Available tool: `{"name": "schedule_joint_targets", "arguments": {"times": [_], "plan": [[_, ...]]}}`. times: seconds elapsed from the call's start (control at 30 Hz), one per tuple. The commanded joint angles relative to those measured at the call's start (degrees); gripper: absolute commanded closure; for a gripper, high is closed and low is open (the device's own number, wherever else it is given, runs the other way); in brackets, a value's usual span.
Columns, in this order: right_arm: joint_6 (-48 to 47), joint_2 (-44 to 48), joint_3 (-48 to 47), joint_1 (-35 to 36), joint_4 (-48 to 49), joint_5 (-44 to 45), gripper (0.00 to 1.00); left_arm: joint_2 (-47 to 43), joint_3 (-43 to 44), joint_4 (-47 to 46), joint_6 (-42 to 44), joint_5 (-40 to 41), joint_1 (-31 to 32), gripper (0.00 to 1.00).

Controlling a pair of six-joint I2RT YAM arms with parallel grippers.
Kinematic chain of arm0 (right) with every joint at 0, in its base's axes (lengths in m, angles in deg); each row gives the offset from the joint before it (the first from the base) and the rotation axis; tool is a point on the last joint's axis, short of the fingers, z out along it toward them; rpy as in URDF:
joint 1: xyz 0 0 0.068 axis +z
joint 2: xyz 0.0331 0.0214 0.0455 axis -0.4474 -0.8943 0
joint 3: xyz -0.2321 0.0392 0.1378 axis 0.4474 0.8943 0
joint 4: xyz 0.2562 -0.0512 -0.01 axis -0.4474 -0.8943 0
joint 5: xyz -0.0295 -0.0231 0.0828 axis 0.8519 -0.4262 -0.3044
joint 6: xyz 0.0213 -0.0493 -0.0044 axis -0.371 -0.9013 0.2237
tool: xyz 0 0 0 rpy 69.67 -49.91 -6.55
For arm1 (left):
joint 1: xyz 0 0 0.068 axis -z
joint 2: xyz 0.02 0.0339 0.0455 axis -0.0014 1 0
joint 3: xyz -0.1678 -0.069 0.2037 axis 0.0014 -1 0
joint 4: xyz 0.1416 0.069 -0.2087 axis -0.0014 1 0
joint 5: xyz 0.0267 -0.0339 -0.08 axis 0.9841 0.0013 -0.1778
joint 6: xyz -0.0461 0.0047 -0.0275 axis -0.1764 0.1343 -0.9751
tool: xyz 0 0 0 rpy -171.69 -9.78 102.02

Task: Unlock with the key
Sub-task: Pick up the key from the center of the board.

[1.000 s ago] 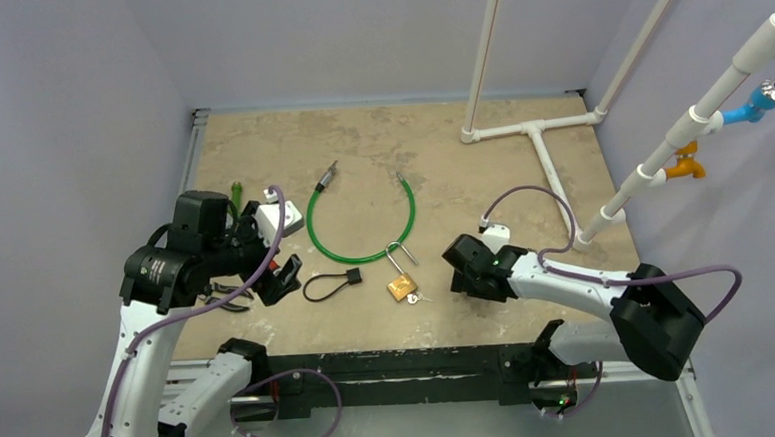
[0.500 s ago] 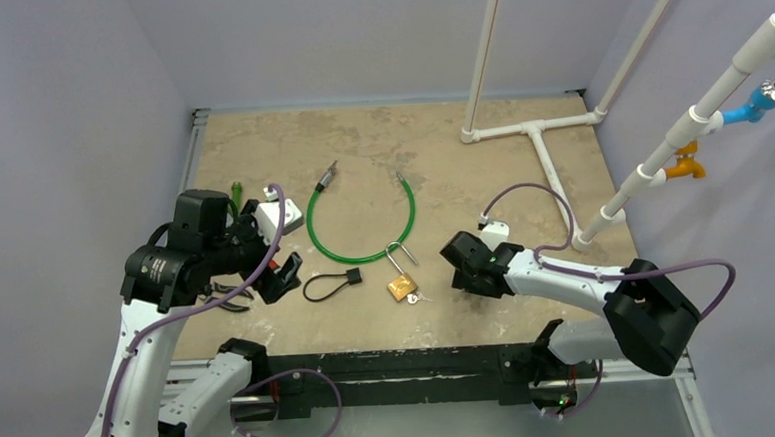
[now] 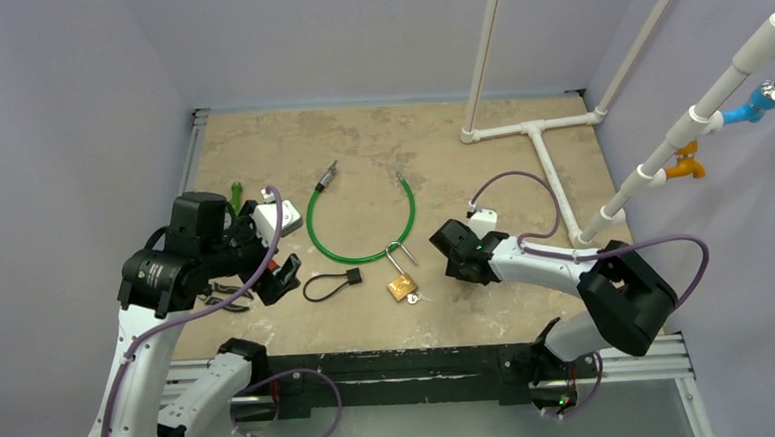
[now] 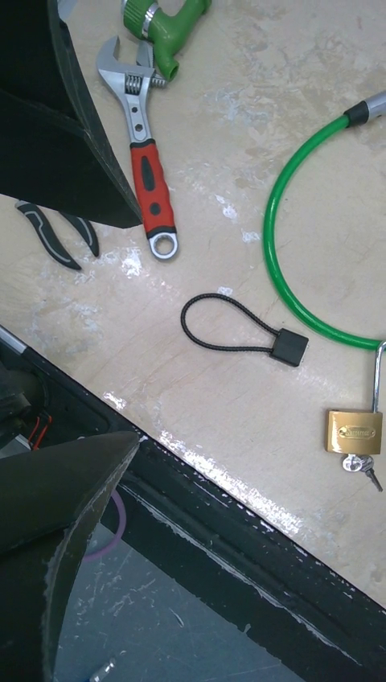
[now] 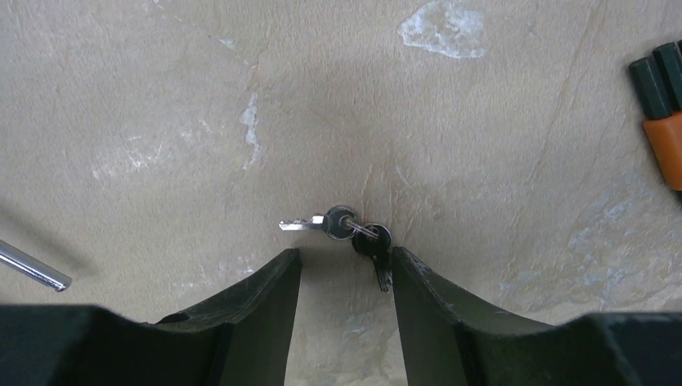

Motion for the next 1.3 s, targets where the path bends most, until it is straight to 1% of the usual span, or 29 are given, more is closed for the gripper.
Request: {"name": "schedule_joint_targets", "arguments": {"times": [0.0,0.03,0.1,0.2,0.23,0.5,0.63,0.73,0.87,1.0,1.03,1.1,1.2,1.27], "plan": [[-1.1,-3.1,0.4,-1.2,3.4,2.3,0.55,-0.5,0.7,-2.2,-1.3,-0.1,-0.2,0.00],[-1.0,-3.3,0.5,-1.2,3.5,2.3,0.56,-0.5,0.7,-2.3,-1.2,-0.1,-0.2,0.00],[-1.4,-3.7,0.6,-1.2,4.4,1.3,0.64,-0.4,0.8,-2.2,-1.3,0.0,-0.2,0.00],[-1.5,-3.8,1.2,-1.2,5.4,-0.2,0.85,-0.6,0.9,-2.1,-1.3,0.2,-0.2,0.00],[-1.4,-3.9,1.6,-1.2,5.8,-1.0,0.99,-0.7,0.9,-2.1,-1.3,0.2,-0.2,0.00],[-2.3,-1.6,4.6,-1.1,8.7,-4.5,1.00,-0.4,0.8,-1.7,-0.7,-0.3,-0.2,0.00],[-5.0,2.8,4.6,-0.9,9.1,-7.6,1.00,-0.1,1.0,-1.4,-0.9,-1.4,-0.2,0.00],[-8.6,6.6,2.7,-0.6,8.8,-12.0,1.00,0.2,1.3,-1.8,-1.2,-3.1,-0.2,0.00],[-14.0,10.5,-1.6,0.0,5.8,-16.3,1.00,-0.6,-1.0,-4.1,-1.8,-10.2,-0.2,0.00],[-17.8,14.2,-5.4,0.7,2.6,-20.7,1.00,-5.6,-6.3,-9.7,0.7,-15.2,-0.2,0.00],[-18.7,15.1,-6.2,0.7,2.4,-22.4,1.00,-6.3,-7.3,-10.2,1.8,-16.4,-0.2,0.00],[-20.2,16.8,-7.8,0.8,2.1,-26.0,1.00,-7.2,-9.4,-11.5,1.3,-18.1,-0.2,0.00],[-22.6,17.0,-11.4,0.9,1.6,-31.7,1.00,-10.6,-13.1,-12.8,4.0,-24.1,-0.2,0.00],[-24.3,16.5,-14.2,1.2,1.6,-36.6,1.00,-13.9,-15.6,-17.0,3.0,-26.4,-0.1,0.00]]}}
